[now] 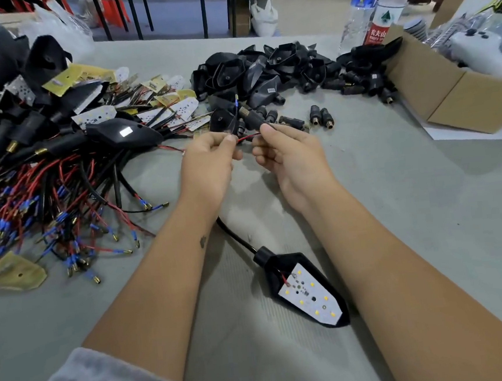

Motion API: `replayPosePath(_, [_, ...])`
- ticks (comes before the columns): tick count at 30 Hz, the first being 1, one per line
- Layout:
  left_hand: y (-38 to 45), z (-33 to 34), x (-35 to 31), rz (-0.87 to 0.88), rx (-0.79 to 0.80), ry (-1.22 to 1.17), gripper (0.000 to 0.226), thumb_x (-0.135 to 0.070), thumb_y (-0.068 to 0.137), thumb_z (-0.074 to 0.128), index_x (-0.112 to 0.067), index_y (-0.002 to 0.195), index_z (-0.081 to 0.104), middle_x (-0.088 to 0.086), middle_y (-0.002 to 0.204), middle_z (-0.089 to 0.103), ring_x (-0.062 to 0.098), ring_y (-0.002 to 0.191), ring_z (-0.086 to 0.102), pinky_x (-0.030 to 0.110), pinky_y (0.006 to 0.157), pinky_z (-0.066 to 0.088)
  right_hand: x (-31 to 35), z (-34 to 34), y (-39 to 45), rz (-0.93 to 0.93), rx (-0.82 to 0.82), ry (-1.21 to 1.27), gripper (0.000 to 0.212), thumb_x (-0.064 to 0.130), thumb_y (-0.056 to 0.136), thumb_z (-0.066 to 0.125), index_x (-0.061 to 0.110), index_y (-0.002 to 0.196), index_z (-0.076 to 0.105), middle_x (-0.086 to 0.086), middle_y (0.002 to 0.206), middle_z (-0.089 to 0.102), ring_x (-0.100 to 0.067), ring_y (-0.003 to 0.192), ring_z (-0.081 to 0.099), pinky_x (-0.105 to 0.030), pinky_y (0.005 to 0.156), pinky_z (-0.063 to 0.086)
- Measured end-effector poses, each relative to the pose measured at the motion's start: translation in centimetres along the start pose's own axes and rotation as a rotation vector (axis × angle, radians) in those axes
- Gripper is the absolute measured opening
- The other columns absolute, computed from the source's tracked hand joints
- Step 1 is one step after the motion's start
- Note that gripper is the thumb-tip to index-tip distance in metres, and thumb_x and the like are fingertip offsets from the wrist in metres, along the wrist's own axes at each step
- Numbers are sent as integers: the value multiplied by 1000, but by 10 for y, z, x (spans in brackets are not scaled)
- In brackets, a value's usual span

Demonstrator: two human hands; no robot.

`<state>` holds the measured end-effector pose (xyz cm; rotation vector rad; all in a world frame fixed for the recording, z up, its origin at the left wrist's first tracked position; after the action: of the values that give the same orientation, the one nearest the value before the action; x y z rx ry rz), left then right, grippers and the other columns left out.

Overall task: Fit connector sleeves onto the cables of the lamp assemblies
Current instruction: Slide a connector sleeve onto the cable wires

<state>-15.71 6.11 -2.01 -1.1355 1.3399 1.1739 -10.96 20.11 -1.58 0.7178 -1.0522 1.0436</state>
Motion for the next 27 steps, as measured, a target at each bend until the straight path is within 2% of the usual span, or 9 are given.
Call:
replayPosePath(2, [1, 2, 1, 5, 0, 34, 18, -19, 99, 51, -23, 83, 57, -6, 68, 58, 6, 53, 42, 24, 55, 33, -1, 0, 2, 19, -2, 53, 11, 4, 95, 56, 4, 87, 63, -8, 73, 64, -15, 62, 58, -21, 60, 51])
replayPosePath(5, [1, 1, -1, 0, -11, 3, 18, -17, 98, 51, -22, 81, 56, -6, 61, 48, 6, 49, 36, 24, 51, 28, -2, -4, 4, 51, -29, 157, 7, 2, 94, 56, 5, 89, 60, -10, 72, 67, -14, 58, 62, -20, 56, 51])
replayPosePath(8, [0, 0, -4, 5, -10, -56, 19, -17, 97, 54, -21, 78, 56, -13, 50, 42, 3, 45, 32, 21, 48, 26, -6, -2, 3, 123, 6, 269, 6, 0, 93, 49, 5, 95, 51, -12, 76, 70, -15, 59, 64, -22, 58, 54])
replayPosePath(12, [-4, 2, -11, 48, 30, -50, 22, -20, 97, 58, -21, 75, 58, -15, 41, 38, 2, 42, 31, 19, 48, 27, -7, 3, 3, 158, 76, 296, 11, 0, 94, 46, 6, 86, 53, -11, 80, 73, -13, 62, 65, -22, 62, 56])
replayPosePath(15, [-6, 3, -11, 47, 47, -54, 19, -21, 98, 56, -19, 79, 60, -14, 45, 42, 2, 42, 31, 17, 45, 28, -8, 2, 5, 134, 76, 304, 7, 7, 98, 50, 6, 104, 52, -9, 97, 72, -13, 68, 66, -22, 65, 56])
replayPosePath(17, [-8, 5, -12, 47, 66, -75, 18, -20, 99, 54, -17, 83, 59, -8, 50, 52, 2, 41, 35, 14, 42, 30, -9, 0, 7, 126, 82, 302, 5, 11, 100, 50, 9, 104, 52, -5, 107, 71, -14, 74, 64, -24, 67, 55])
replayPosePath(21, [-11, 7, -14, 61, 80, -94, 14, -18, 100, 51, -17, 87, 57, -6, 59, 66, 0, 46, 43, 12, 46, 34, -8, -5, 7, 104, 62, 315, 16, 10, 102, 47, 15, 89, 55, -4, 105, 71, -14, 74, 62, -26, 70, 54])
replayPosePath(24, [-10, 5, -14, 103, 53, -11, 18, -14, 99, 52, -19, 83, 57, -6, 73, 66, -5, 50, 49, 13, 54, 38, -7, -6, 8, 80, 50, 323, 12, 7, 100, 48, 14, 94, 55, -2, 101, 72, -13, 73, 65, -25, 69, 55])
replayPosePath(27, [-10, 8, -12, 141, 59, 122, 23, -13, 99, 52, -20, 78, 57, -5, 77, 64, -4, 54, 48, 16, 59, 40, -9, -5, 9, 85, 46, 332, 6, 8, 100, 49, 12, 99, 54, -4, 105, 71, -15, 75, 64, -28, 75, 54])
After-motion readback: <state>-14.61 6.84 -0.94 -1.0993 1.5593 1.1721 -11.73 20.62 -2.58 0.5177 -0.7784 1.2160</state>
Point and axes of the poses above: each hand's wrist, its own y-axis towards the middle knuckle, its own z-axis out of the palm, x = y × z, the point moved 10 cm from there along y, towards the middle knuckle
